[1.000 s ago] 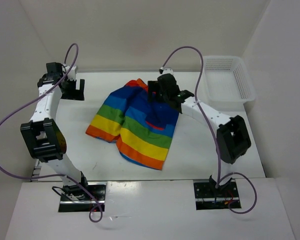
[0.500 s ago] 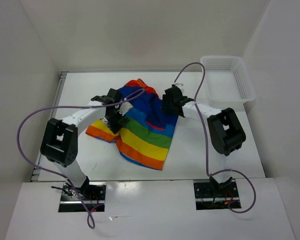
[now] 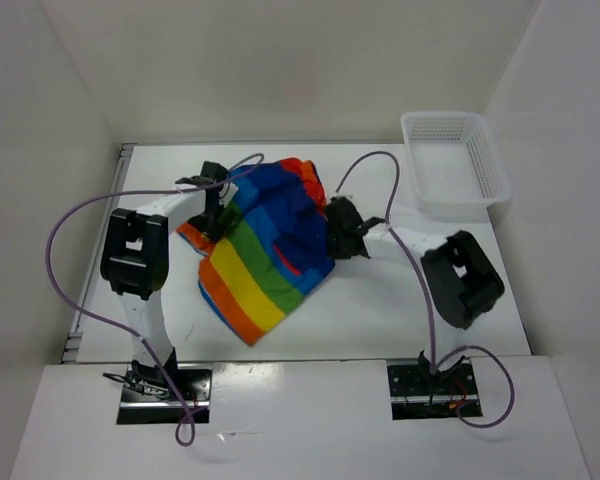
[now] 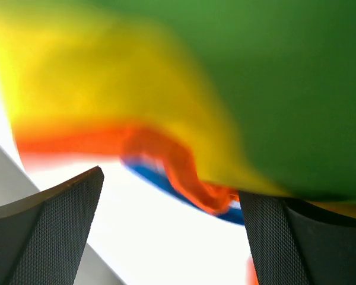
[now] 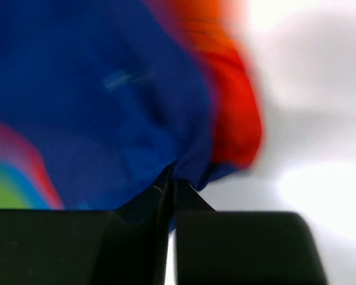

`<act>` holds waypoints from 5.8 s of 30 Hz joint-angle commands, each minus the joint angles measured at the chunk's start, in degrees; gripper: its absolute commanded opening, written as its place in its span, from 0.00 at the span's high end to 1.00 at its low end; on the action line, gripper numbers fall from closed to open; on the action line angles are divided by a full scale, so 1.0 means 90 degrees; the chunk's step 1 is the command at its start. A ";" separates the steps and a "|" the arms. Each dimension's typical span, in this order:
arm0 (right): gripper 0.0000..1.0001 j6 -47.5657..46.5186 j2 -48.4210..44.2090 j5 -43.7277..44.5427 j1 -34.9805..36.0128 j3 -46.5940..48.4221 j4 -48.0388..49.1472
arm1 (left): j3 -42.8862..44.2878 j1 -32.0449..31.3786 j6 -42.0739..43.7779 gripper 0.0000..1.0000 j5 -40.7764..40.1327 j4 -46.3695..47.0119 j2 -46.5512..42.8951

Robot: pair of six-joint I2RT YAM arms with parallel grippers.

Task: Fold and stack the shorts
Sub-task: Move the shorts to the center of the board, then flatten the shorts out, then fold the shorts

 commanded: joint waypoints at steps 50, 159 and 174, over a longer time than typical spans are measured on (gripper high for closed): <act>1.00 0.1243 -0.1016 0.0820 0.1233 0.0078 -0.0035 | -0.0840 0.2792 -0.0286 1.00 0.3415 -0.1048 -0.0250; 1.00 0.2064 -0.0723 -0.0060 0.0422 -0.1253 0.0609 | -0.0949 0.2860 0.0281 0.97 0.4243 -0.1788 0.0754; 1.00 -0.0006 -0.3125 0.1620 -0.0926 0.2603 -0.1003 | 0.3711 0.2948 -0.0236 1.00 0.4381 -0.1809 -0.2124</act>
